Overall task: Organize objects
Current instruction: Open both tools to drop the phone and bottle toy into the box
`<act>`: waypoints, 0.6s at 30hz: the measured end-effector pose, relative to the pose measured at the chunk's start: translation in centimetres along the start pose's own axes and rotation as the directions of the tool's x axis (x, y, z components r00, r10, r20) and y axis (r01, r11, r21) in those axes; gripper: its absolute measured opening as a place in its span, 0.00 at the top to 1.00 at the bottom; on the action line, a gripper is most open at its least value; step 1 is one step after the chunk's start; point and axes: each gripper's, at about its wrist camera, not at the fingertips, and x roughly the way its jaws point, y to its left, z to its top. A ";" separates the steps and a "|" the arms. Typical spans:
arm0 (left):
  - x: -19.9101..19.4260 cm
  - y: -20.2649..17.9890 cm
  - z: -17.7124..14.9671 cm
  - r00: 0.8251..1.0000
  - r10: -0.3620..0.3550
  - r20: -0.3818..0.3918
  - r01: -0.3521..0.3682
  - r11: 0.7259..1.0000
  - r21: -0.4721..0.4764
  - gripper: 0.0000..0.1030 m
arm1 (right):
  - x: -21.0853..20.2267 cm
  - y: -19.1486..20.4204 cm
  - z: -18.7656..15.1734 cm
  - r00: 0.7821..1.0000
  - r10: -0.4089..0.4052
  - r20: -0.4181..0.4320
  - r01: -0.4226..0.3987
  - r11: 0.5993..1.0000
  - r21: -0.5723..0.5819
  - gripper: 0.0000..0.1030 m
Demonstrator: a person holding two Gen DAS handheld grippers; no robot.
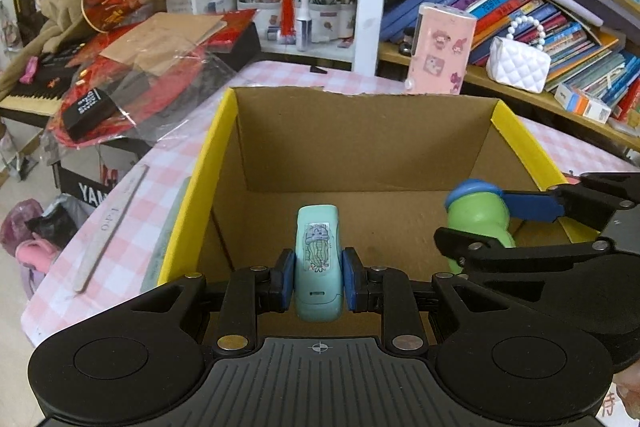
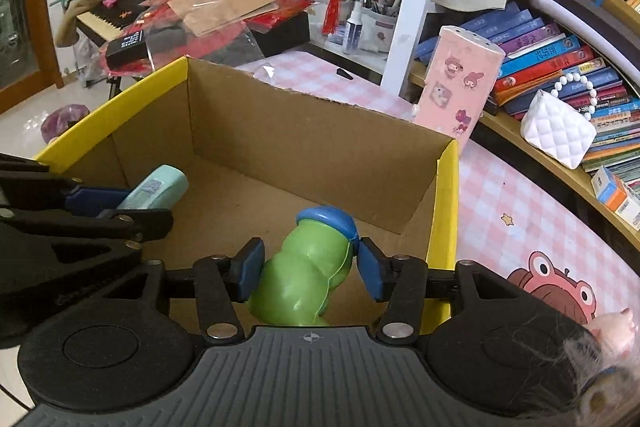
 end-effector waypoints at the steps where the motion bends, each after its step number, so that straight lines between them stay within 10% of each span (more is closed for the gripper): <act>1: -0.1 0.1 0.0 1.000 0.004 0.004 -0.004 1.000 -0.004 0.75 | -0.1 0.0 0.0 1.000 0.000 0.005 0.000 1.000 0.007 0.50; 18: -10.3 2.3 -1.0 0.963 -0.032 0.266 0.050 0.997 -0.060 0.31 | -9.4 0.2 -1.3 0.973 -0.120 0.199 0.059 0.956 0.289 0.32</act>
